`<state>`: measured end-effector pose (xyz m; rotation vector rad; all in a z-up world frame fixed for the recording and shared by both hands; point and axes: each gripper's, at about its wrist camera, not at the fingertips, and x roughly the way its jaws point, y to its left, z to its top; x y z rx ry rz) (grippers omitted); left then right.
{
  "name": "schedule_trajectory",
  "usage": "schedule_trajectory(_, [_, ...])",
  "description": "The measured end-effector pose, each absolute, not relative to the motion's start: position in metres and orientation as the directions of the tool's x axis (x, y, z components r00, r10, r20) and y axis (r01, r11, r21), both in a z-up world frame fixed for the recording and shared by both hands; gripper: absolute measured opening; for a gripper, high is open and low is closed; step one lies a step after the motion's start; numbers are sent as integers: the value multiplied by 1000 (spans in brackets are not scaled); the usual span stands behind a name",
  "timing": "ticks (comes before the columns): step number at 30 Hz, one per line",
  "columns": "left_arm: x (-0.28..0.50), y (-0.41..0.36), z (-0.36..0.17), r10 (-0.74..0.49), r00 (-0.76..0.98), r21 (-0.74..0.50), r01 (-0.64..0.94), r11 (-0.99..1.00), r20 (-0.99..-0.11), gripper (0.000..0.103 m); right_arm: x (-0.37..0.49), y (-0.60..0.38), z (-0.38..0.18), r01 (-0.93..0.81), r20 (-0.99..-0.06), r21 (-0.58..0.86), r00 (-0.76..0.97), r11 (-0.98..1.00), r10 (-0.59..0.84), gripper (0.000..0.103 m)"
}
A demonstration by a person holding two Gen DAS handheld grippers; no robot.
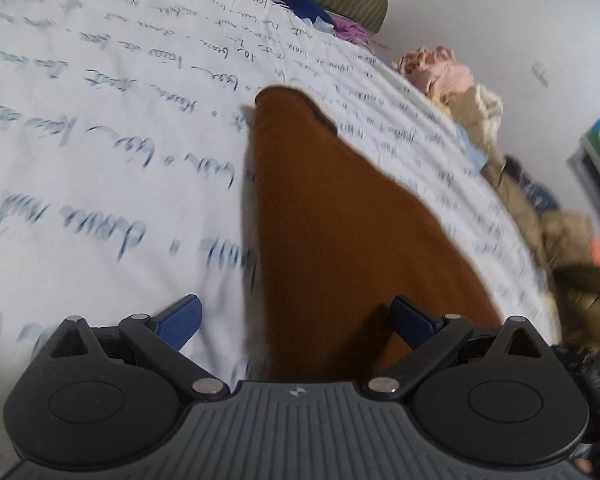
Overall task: Fold small clothes
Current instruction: 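Grasp the folded sweater bundle with both tools and lift it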
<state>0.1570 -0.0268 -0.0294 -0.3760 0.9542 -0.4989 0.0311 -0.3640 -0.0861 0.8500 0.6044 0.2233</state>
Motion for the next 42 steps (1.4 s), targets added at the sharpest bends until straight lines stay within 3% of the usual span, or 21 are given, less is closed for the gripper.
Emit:
schedule_trajectory(6, [229,-22,-44,-729,360,-743,128,657,-582,101,105,-400,-92,-16,-346,852,734,524,584,87])
schedule_trajectory(11, [257,-34,-46,-730,409,-768,101,633,-548,99,147,-391,-87,17,-415,818,709,574,571,76])
schedule_trajectory(12, [260,-39,-45,-720,421,-759,106,643,-551,91,153,-383,-84,27,-458,786,697,618,552,63])
schedule_trajectory(13, [261,-43,-44,-707,427,-742,113,661,-564,72,156,-374,-82,37,-510,740,683,672,524,42])
schedule_trajectory(14, [262,-48,-43,-689,427,-718,120,685,-586,59,158,-367,-79,48,-558,691,670,721,490,34])
schedule_trajectory(15, [261,-54,-42,-660,430,-682,128,720,-616,30,157,-360,-75,45,-581,651,672,758,460,33])
schedule_trajectory(19, [238,-57,-27,-589,519,-557,238,795,-619,15,133,-337,-52,-7,-594,502,724,865,350,26])
schedule_trajectory(27, [124,-21,62,-589,724,-348,482,804,-358,14,52,-286,18,-183,-404,289,867,940,293,24])
schedule_trajectory(34, [43,23,137,-637,750,-250,592,766,-178,11,-35,-268,86,-320,-212,306,896,897,391,21])
schedule_trajectory(39, [75,7,152,-564,808,-157,543,825,-172,9,-24,-268,107,-313,-204,298,902,902,380,17])
schedule_trajectory(42, [132,-29,123,-415,856,-43,423,905,-308,9,25,-262,93,-187,-298,211,923,959,245,17])
